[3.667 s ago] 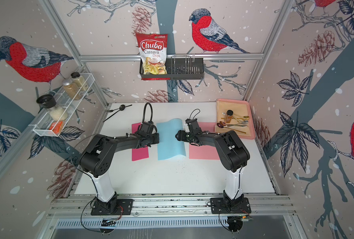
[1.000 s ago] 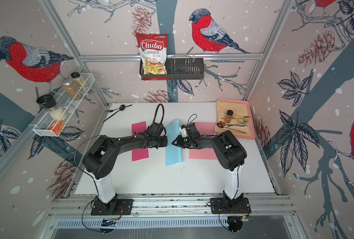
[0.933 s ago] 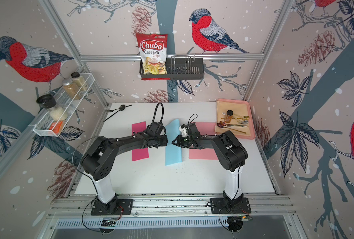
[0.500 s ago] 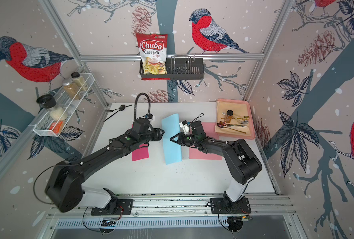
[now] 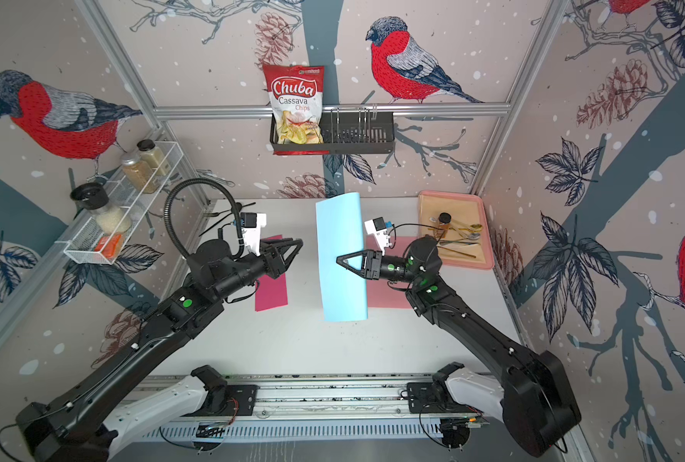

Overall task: Fold the rectangular paper in half along the long edge
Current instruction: Pick up the paper from the center of the board, then fold the paper.

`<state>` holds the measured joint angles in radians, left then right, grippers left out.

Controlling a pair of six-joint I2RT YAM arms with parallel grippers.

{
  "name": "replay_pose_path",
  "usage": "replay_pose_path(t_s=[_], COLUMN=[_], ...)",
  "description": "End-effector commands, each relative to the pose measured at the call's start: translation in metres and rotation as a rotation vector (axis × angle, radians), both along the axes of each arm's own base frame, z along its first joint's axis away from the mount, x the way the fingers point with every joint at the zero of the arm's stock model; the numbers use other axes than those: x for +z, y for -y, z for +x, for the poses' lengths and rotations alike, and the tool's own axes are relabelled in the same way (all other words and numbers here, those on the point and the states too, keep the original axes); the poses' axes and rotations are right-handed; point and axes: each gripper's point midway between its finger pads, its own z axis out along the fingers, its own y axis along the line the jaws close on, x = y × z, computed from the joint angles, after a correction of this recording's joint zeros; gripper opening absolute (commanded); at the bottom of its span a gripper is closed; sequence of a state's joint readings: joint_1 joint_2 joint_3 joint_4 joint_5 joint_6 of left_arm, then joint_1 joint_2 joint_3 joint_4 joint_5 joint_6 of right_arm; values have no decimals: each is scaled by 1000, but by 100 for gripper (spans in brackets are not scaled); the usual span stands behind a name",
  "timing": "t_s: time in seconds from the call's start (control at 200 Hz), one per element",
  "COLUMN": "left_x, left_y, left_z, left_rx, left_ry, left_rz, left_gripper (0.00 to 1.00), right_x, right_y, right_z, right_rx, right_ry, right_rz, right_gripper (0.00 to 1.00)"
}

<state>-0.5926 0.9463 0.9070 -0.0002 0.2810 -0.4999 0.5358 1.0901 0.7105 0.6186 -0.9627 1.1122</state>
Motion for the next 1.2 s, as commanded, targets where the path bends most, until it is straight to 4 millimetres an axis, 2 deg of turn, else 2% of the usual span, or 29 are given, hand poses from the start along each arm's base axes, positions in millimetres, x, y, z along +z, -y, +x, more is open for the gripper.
replay_pose_path(t_s=[0.0,0.14,0.2,0.305,0.59,0.9,1.196], left_x=[8,9,14,23,33,40,32], left_y=[16,27,32,46,78,84,93], left_z=[-12,-17,-23,-37,-66,-73,-71], left_rx=[-119,-187,-231,-322,-436,-444,-452], left_ry=[6,-9,-14,-25,-36,-30,-53], left_rz=[-64,-122,-176,-254,-289,-266,-244], left_gripper=[40,39,36,35,38,45,47], right_x=[25,52,56,52,50,38,46], right_y=[8,18,21,24,27,33,34], right_z=[-19,-31,-32,-23,-15,-4,-6], right_rx=[41,23,6,-33,-51,-91,-83], right_ry=[-12,18,28,17,0,-21,-2], right_rz=[44,92,93,79,108,78,102], right_gripper=[24,24,24,23,23,24,24])
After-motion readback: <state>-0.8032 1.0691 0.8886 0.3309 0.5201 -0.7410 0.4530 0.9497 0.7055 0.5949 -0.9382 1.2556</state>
